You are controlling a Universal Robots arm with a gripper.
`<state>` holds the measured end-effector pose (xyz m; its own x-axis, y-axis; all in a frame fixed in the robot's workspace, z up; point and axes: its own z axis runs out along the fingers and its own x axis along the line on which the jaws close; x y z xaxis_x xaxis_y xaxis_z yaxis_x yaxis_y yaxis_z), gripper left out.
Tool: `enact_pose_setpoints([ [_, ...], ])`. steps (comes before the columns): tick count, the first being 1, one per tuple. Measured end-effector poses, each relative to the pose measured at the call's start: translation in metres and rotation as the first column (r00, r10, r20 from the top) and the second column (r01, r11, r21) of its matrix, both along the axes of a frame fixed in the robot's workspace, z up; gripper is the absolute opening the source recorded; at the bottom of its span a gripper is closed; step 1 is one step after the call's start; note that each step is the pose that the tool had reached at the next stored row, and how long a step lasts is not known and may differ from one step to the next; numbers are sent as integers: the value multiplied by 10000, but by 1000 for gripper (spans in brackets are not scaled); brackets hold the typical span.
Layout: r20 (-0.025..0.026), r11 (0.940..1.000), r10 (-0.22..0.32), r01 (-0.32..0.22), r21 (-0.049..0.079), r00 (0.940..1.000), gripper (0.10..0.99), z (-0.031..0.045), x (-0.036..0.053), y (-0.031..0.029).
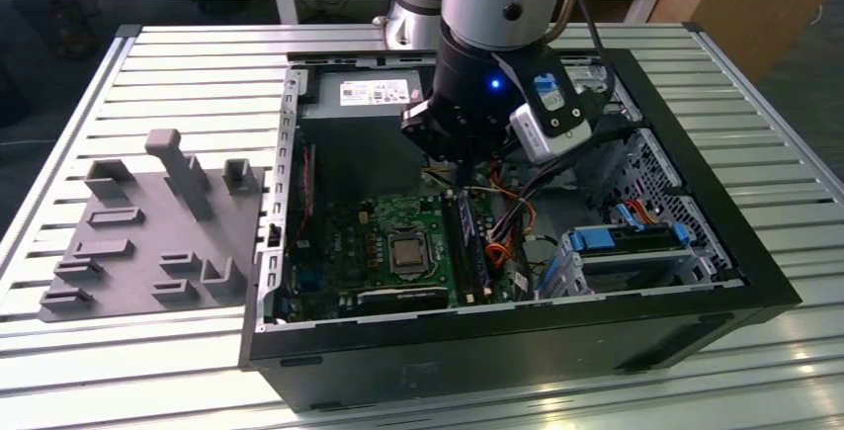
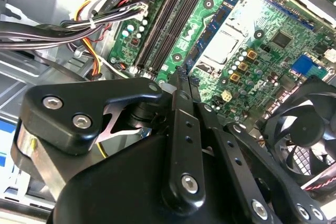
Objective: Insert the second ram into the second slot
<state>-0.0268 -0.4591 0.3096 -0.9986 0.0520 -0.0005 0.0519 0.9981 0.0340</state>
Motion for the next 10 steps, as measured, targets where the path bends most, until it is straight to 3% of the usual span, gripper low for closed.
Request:
enact_pose_setpoints([
  [4,-103,10000,20,-20,0,9999,118,-29,0,0],
  [10,-189,10000,23,-23,1,9998,118,-52,0,0],
])
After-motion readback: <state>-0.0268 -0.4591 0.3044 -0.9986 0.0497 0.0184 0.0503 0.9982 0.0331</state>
